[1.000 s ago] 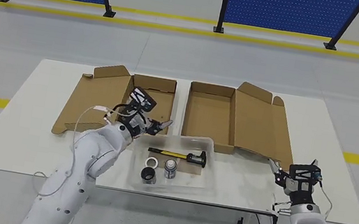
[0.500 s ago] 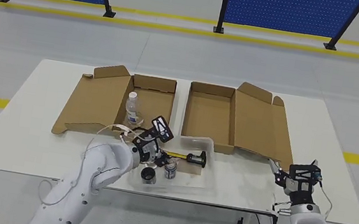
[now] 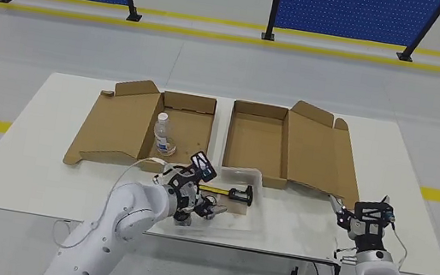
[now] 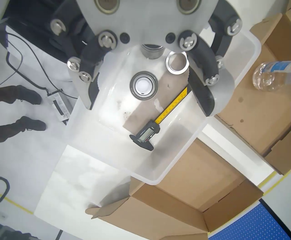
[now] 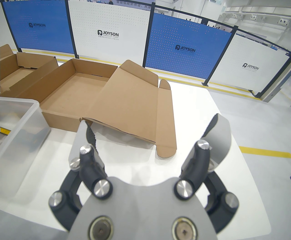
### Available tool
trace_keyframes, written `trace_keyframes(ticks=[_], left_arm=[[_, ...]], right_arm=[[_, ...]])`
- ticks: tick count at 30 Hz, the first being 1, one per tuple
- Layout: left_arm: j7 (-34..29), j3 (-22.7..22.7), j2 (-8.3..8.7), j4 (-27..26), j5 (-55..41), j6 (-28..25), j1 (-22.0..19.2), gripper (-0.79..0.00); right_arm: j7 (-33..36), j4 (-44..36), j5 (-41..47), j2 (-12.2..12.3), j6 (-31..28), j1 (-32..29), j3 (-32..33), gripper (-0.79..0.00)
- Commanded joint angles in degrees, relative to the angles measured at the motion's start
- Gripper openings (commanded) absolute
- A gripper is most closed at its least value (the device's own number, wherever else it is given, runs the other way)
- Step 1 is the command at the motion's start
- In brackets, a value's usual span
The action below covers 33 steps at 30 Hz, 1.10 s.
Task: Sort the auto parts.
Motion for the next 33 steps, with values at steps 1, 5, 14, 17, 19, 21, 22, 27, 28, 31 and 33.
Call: trace_keyframes(ticks=[1, 5, 14, 17, 19, 21, 22, 27, 28, 31, 33], left_arm=[[-0.34, 0.23, -0.07, 0.59, -1.24, 1.1, -0.28, 0.0], [-1.08, 0.72, -0.03, 1.51, -2.08, 1.23, -0.76, 0.0], [-2.33, 2.07, 0.21, 2.56, -1.91, 0.45, -1.13, -0.074], [-3.34, 2.45, 0.26, 3.04, -2.71, 0.24, -1.42, -0.105], [-4.05, 2.71, 0.29, 3.44, -3.33, 0.2, -1.69, -0.068], [-4.77, 2.87, 0.3, 3.84, -4.16, 0.3, -2.06, -0.074], [-5.08, 2.95, 0.31, 3.97, -4.65, 0.24, -2.25, -0.074], [-6.43, 3.44, 0.39, 4.79, -5.72, 0.22, -3.13, -0.145], [-6.79, 3.59, 0.4, 4.91, -5.91, 0.26, -3.29, -0.139], [-7.97, 4.1, 0.42, 5.39, -6.89, 0.09, -3.82, -0.191], [-8.48, 4.35, 0.43, 5.79, -7.43, 0.27, -4.16, -0.234]], right_arm=[[0.0, 0.0, 0.0, 0.0, 0.0, 0.0, 0.0, 0.0], [0.0, 0.0, 0.0, 0.0, 0.0, 0.0, 0.0, 0.0], [0.0, 0.0, 0.0, 0.0, 0.0, 0.0, 0.0, 0.0], [0.0, 0.0, 0.0, 0.0, 0.0, 0.0, 0.0, 0.0], [0.0, 0.0, 0.0, 0.0, 0.0, 0.0, 0.0, 0.0], [0.0, 0.0, 0.0, 0.0, 0.0, 0.0, 0.0, 0.0], [0.0, 0.0, 0.0, 0.0, 0.0, 0.0, 0.0, 0.0], [0.0, 0.0, 0.0, 0.0, 0.0, 0.0, 0.0, 0.0], [0.0, 0.0, 0.0, 0.0, 0.0, 0.0, 0.0, 0.0], [0.0, 0.0, 0.0, 0.0, 0.0, 0.0, 0.0, 0.0], [0.0, 0.0, 0.0, 0.0, 0.0, 0.0, 0.0, 0.0]])
